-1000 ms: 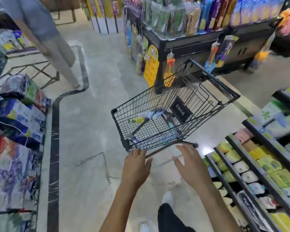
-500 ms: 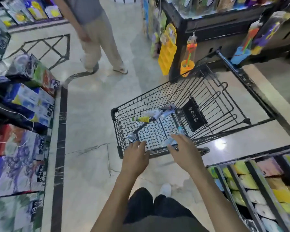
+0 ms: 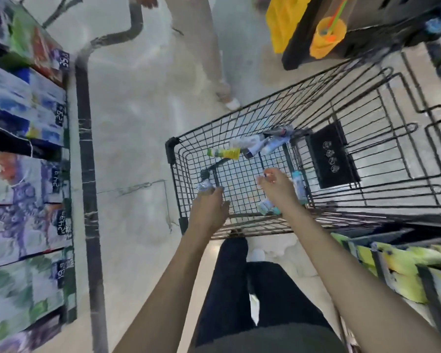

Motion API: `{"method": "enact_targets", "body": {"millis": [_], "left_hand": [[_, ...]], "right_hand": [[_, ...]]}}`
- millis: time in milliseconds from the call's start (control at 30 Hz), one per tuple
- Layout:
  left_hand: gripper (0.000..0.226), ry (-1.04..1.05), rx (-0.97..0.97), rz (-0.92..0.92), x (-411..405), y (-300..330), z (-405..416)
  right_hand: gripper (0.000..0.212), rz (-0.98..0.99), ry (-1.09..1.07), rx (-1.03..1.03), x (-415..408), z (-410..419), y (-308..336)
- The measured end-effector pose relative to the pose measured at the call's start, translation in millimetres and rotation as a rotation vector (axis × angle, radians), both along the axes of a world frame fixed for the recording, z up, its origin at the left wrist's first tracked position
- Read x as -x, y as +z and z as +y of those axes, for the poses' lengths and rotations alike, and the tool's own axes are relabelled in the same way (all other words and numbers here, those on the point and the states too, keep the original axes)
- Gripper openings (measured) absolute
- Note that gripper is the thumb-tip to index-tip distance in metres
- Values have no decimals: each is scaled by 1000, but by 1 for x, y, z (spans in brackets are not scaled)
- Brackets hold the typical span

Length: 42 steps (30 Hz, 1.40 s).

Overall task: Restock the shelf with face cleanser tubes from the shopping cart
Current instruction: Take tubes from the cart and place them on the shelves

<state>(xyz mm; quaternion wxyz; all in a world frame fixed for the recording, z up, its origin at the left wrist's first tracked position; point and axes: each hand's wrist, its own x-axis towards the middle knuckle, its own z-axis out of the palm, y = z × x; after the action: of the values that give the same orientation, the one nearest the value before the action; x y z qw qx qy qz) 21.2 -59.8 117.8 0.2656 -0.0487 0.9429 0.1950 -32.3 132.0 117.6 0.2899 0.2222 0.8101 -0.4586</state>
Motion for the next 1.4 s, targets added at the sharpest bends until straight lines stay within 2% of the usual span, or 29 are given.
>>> {"method": "enact_targets", "body": {"millis": [100, 267, 500, 700, 867, 1000, 1133, 1233, 1300, 1400], "left_hand": [[43, -37, 29, -39, 38, -39, -7], [48, -86, 72, -30, 93, -114, -17], [52, -190, 137, 81, 170, -218, -20], [58, -307, 190, 88, 210, -281, -16], [50, -358, 291, 41, 215, -298, -16], [47, -364, 329, 41, 211, -307, -20], [40, -277, 246, 28, 203, -313, -21], [31, -178, 161, -8, 195, -307, -19], [35, -112, 95, -27, 188, -298, -16], [41, 43, -120, -87, 179, -273, -11]], "right_hand": [[42, -99, -170, 91, 30, -8, -50], [16, -238, -405, 241, 67, -13, -135], [24, -327, -561, 290, 129, -15, -242], [46, -317, -697, 357, 161, -17, -305], [37, -307, -801, 433, 175, -24, -328], [48, -312, -871, 430, 181, -27, -340], [62, -348, -817, 407, 171, -25, -348], [56, -358, -831, 462, 153, -16, -347], [52, -351, -786, 489, 139, -12, -330], [54, -300, -690, 488, 118, -9, -294]]}}
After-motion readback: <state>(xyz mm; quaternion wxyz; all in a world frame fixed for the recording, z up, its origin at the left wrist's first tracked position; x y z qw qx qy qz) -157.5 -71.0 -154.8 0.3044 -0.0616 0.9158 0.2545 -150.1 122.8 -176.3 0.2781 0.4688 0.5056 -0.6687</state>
